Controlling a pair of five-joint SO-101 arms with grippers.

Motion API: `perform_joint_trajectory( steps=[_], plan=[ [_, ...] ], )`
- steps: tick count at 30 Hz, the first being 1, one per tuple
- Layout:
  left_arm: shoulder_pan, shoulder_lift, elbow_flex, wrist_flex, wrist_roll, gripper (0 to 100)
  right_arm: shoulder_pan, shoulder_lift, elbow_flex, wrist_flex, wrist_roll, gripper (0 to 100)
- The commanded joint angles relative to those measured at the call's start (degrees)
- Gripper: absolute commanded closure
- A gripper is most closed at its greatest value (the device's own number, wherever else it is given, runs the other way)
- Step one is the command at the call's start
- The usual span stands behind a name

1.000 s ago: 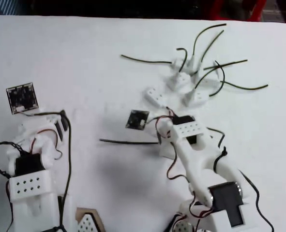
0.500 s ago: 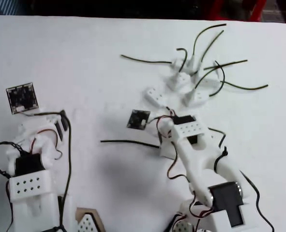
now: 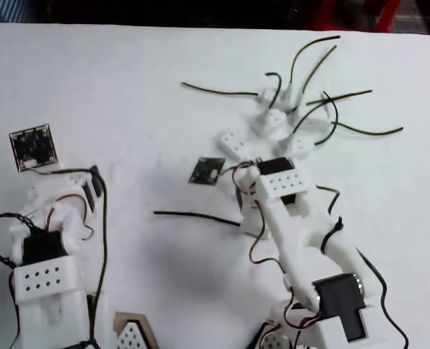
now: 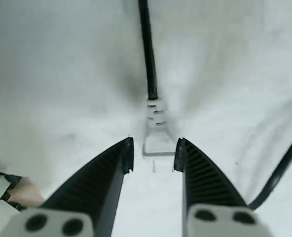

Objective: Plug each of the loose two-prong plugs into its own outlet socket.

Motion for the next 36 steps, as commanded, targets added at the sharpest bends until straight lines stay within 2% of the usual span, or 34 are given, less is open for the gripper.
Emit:
perform_joint_trajectory(
  steps=[1,5,13,19,29,36],
  plan=[
    [-0.4,-1.1,-0.44,-1.23,0.0,79,-1.1,-1.98,-1.76,2.86,-0.7,86.5],
    [-0.4,-1.1,-0.44,-1.23,0.0,79,-0.66,-1.54,0.79,1.98,-0.53,86.5],
    [-0.4,-1.1,-0.44,-1.23,0.0,79,2.68,-1.36,8.88,-12.35,0.18,86.3],
    [-0.4,-1.1,-0.44,-1.23,0.0,79,2.77,-1.36,10.99,-12.62,3.34,86.6],
    [-0.4,-1.1,-0.44,-1.23,0.0,79,2.68,-1.54,9.67,-12.26,3.16,98.2],
    [-0.4,-1.1,-0.44,-1.23,0.0,79,2.59,-1.45,5.27,-6.64,2.99,95.6]
  ],
)
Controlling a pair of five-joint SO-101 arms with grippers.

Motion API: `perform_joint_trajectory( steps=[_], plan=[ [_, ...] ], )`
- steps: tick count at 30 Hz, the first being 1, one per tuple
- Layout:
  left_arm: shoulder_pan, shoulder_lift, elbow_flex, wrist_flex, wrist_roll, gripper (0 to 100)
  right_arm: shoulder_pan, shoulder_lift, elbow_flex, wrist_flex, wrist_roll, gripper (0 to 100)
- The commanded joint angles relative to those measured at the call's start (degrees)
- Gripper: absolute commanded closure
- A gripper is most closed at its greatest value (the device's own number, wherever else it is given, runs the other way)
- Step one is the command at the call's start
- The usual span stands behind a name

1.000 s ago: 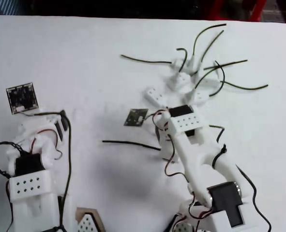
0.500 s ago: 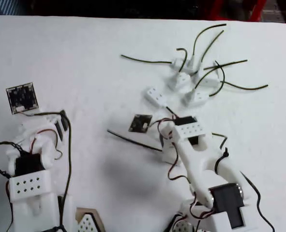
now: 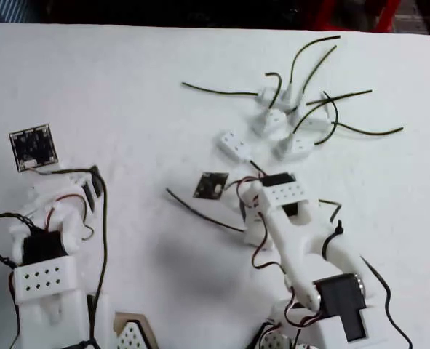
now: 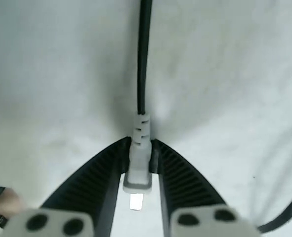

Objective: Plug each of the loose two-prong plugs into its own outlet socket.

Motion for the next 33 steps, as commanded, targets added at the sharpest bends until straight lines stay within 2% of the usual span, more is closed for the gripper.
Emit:
perform_joint_trajectory(
  steps=[1,4,15,21,28,33],
  plan=[
    [-0.4,-1.1,-0.44,-1.23,0.0,79,0.48,-1.36,-4.31,4.09,0.09,93.8],
    [-0.4,-1.1,-0.44,-1.23,0.0,79,0.48,-1.36,-5.71,6.81,-1.67,91.5],
    [-0.4,-1.1,-0.44,-1.23,0.0,79,0.31,-1.27,-2.02,4.88,-1.41,91.6],
    [-0.4,-1.1,-0.44,-1.23,0.0,79,0.13,-1.27,-2.02,3.38,-1.41,98.0],
    [-0.4,-1.1,-0.44,-1.23,0.0,79,0.04,-3.12,-4.13,6.37,-2.2,98.1],
    [-0.4,-1.1,-0.44,-1.23,0.0,79,-1.8,-11.82,-10.46,12.97,-13.63,98.1]
  ],
)
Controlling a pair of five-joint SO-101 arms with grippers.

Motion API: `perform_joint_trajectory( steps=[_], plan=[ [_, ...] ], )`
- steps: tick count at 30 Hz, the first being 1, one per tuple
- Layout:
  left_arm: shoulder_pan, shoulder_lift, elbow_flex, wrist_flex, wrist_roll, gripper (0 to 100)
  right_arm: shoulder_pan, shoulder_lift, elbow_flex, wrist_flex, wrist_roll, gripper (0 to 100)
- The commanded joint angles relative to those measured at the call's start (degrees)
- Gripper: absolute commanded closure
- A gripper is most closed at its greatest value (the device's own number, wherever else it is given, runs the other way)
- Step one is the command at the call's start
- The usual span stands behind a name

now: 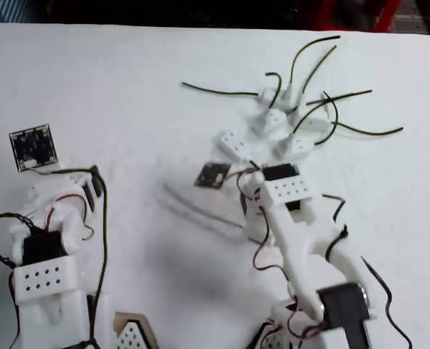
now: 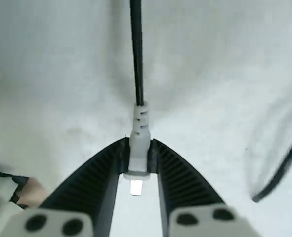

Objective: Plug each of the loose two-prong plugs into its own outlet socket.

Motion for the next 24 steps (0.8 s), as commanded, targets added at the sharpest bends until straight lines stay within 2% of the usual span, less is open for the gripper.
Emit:
perform_joint_trajectory(
  steps=[1,6,12,17,24],
  plan=[
    [-0.4,-1.1,-0.44,-1.23,0.0,79,-2.33,-9.1,-5.36,4.35,-8.44,97.8],
    [-0.4,-1.1,-0.44,-1.23,0.0,79,-9.01,-20.09,-7.12,7.6,-18.9,97.8],
    [-0.4,-1.1,-0.44,-1.23,0.0,78,-15.87,-29.05,-6.95,6.64,-31.74,98.1],
    [-0.31,-1.1,-0.44,-1.23,0.0,78,-16.84,-34.59,-2.81,-2.95,-39.12,98.1],
    [2.68,-1.1,-0.44,-1.23,0.0,78,-18.51,-41.1,14.95,-27.3,-46.07,98.1]
  ],
)
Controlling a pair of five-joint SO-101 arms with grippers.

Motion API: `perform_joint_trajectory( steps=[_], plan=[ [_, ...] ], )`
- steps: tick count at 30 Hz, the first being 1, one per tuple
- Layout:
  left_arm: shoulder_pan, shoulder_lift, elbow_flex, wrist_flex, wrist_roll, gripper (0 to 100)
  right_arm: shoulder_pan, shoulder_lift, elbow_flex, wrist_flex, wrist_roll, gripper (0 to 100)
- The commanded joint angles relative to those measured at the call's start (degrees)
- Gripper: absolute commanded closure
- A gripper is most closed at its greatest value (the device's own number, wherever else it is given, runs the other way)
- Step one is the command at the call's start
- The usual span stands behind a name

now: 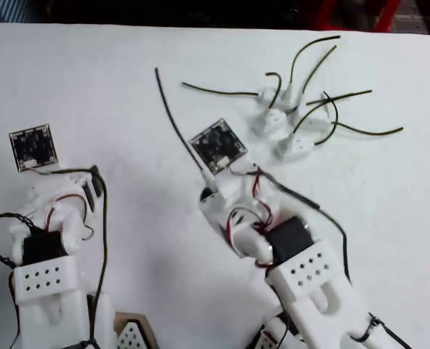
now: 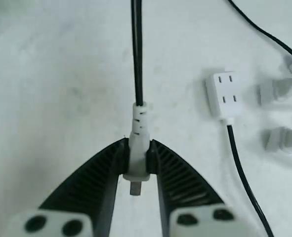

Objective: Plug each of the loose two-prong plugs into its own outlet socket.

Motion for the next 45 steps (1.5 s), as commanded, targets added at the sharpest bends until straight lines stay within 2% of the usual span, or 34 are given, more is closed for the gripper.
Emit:
perform_joint_trajectory(
  steps=[1,5,17,24,33,37,45],
  plan=[
    [3.03,-1.1,-0.44,-1.23,0.09,78,-1.89,-4.35,8.26,-13.76,-3.78,98.1],
    [5.58,-1.1,-0.44,-1.23,0.26,78,-4.7,-7.69,16.09,-23.78,-7.21,98.1],
    [16.75,-1.1,-0.44,-2.81,0.18,78,-11.82,-9.54,25.67,-35.74,-7.56,98.1],
    [23.08,-1.36,-0.79,-2.2,0.0,74,-12.44,-9.19,26.46,-36.09,-7.56,98.1],
    [28.53,-1.45,-4.31,4.13,-0.09,73,-12.35,-9.01,26.46,-35.91,-7.56,98.1],
    [29.85,-1.45,-4.22,4.13,-2.55,74,-12.26,-9.01,26.55,-35.65,-7.56,98.1],
    [29.67,-1.45,-4.57,4.13,-2.64,73,-11.91,-9.01,27.78,-35.56,-7.56,98.1]
  ],
)
